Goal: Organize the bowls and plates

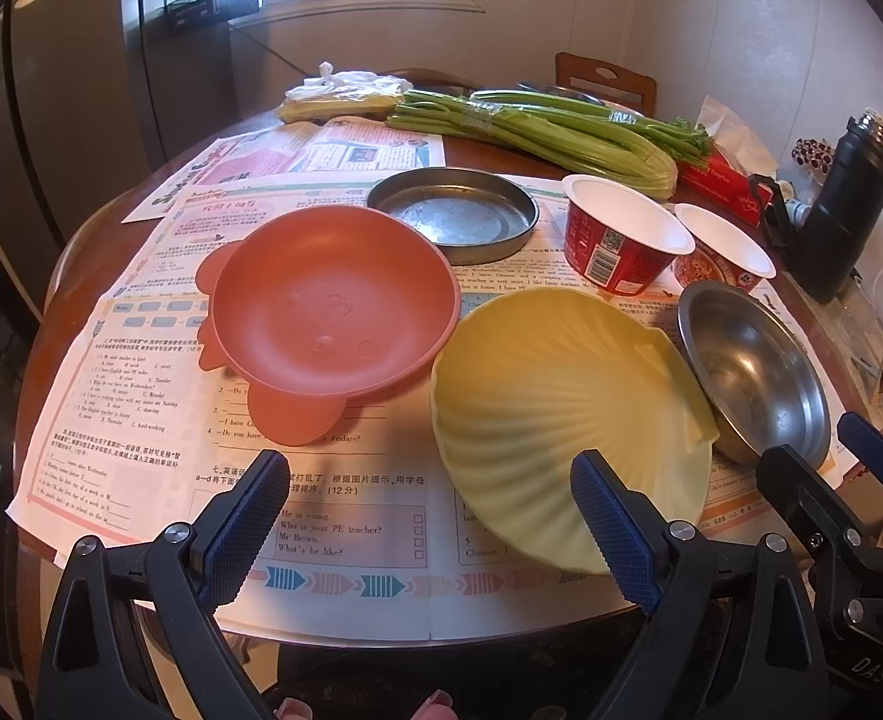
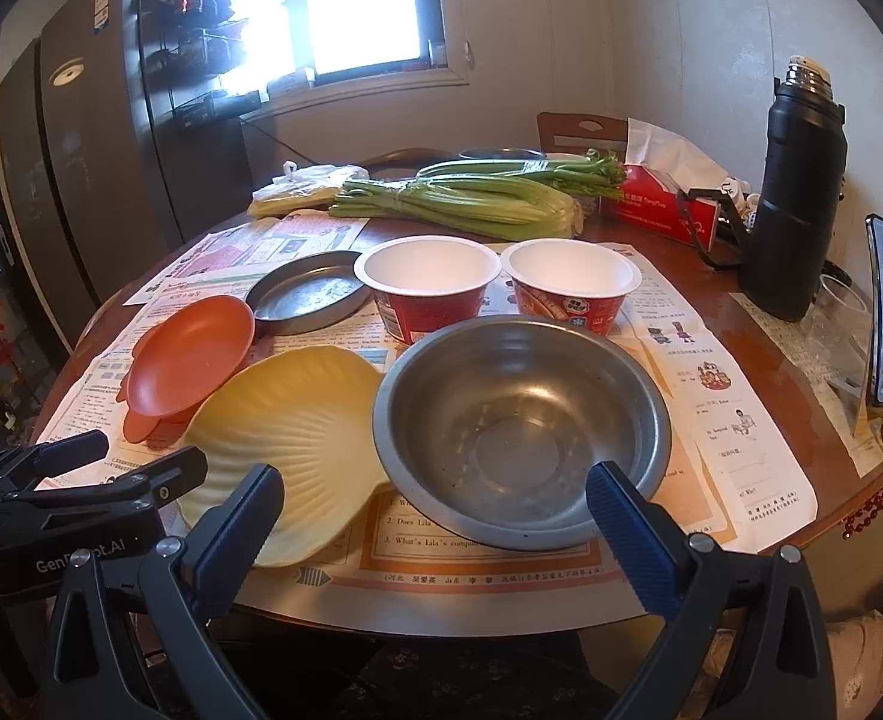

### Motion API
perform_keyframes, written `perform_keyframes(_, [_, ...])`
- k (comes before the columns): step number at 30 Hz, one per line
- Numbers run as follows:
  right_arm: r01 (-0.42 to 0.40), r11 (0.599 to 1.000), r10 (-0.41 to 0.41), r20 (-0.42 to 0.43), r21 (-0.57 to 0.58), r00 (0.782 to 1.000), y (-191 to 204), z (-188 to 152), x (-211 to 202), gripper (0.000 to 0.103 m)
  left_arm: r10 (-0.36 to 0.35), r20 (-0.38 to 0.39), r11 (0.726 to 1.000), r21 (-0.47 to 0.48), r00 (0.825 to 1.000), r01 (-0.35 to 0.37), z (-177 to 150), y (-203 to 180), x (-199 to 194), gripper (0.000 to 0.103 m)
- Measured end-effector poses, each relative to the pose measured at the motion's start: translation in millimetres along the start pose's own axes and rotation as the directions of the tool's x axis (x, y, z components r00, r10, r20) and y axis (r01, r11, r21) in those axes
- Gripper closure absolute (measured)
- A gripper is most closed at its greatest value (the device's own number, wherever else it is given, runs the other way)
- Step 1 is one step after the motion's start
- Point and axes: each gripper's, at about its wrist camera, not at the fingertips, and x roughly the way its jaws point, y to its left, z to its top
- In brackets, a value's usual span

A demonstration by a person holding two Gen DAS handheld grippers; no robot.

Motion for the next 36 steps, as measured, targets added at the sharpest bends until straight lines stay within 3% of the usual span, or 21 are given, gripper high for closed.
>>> perform_keyframes(23, [-0.014,0.997,0.013,-0.012,-0.082,1.000,42,28,10,0.002,0.007,0.001,0.999,-0.046,1.000,-0.007,19,38,-3,0.009])
perform_keyframes(30, [-0.050,0.992,0.049,-0.013,-0.114,0.999,61,42,20,0.002,0.036,-0.006,0.994,-0.101,0.999,-0.036,30,68,1,0.009])
perform_keyframes(36, [-0.144,0.979,0.141,-0.036,-0.141,0.989,81,66,36,0.002,0.071,-0.036,0.979,-0.190,0.997,-0.077,44,110,13,0.009])
